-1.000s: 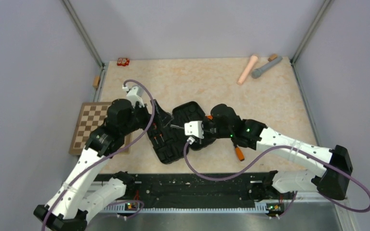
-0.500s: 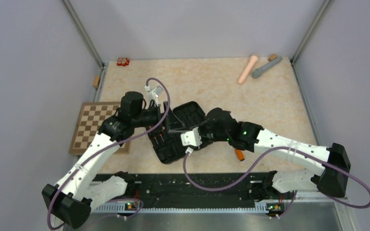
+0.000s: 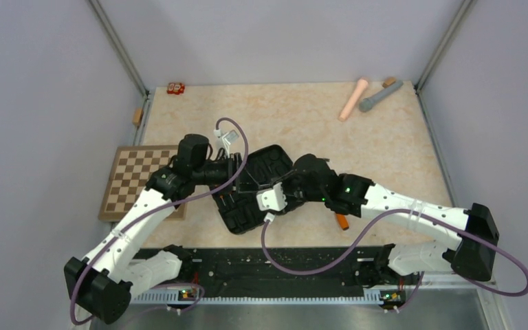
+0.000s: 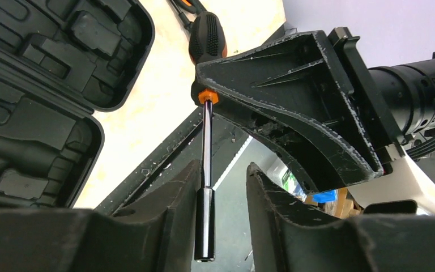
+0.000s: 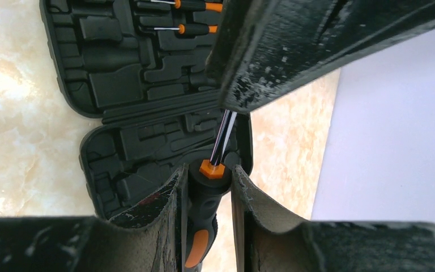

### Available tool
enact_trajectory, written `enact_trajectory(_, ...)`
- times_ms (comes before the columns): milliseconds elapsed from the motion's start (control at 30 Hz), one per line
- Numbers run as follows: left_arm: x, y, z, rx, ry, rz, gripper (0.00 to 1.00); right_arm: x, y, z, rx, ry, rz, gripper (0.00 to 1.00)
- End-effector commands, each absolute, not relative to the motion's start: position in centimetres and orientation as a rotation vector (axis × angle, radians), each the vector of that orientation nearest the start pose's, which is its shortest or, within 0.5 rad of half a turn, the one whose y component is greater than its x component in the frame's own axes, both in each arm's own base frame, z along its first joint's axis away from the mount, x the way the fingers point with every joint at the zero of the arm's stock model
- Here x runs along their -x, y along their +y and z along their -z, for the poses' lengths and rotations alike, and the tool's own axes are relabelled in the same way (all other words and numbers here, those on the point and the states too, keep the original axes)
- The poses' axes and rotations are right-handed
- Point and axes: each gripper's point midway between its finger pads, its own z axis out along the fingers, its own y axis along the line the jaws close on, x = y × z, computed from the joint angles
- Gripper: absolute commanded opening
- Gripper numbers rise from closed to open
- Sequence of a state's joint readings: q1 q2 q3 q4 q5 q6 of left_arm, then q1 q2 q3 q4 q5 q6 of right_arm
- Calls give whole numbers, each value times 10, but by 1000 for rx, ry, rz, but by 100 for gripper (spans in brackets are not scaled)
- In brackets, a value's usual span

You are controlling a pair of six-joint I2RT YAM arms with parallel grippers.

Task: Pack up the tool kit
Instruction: Place the screwdriver in the toolbox.

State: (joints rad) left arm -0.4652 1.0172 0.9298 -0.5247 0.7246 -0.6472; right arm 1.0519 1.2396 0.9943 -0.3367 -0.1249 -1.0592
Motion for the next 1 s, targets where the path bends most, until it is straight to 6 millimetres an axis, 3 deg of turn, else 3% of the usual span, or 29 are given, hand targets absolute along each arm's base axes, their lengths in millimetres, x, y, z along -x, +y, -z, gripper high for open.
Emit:
enact_trajectory(0, -173, -241, -242, -318, 2317, 1404, 37, -205, 346, -230, 1849, 909, -136, 0)
enact_trajectory(67, -174, -240, -240, -317, 2315, 1393, 27, -205, 348, -231, 1846, 903, -140, 0)
enact_trajectory(167, -177, -238, -242, -308, 2297, 1364, 1, -205, 350, -230, 1844, 901, -146, 0)
enact_trajectory(233, -180, -236, -245, -296, 2274, 1335, 0, -206, 351, -230, 1835, 910, -150, 1)
enact_trajectory(300, -184, -233, -247, -277, 2253, 1298, 0, -206, 352, -230, 1814, 928, -164, 9)
enact_trajectory(400, -194, -224, -246, -204, 2229, 1202, 0, -208, 355, -230, 1761, 982, -199, 33)
enact_trajectory(467, -205, -211, -241, -100, 2221, 1099, 0, -210, 355, -229, 1723, 1033, -212, 44)
enact_trajectory(600, -224, -180, -224, 149, 2172, 901, 0, -222, 351, -224, 1607, 1177, -220, 55)
enact_trajectory(733, -236, -158, -202, 343, 2114, 768, 0, -245, 339, -225, 1348, 1372, -206, 66)
enact_trajectory(833, -239, -153, -189, 394, 2115, 697, 0, -261, 324, -230, 1138, 1505, -216, 76)
enact_trajectory(967, -244, -152, -179, 447, 2111, 595, 0, -277, 302, -226, 940, 1669, -272, 79)
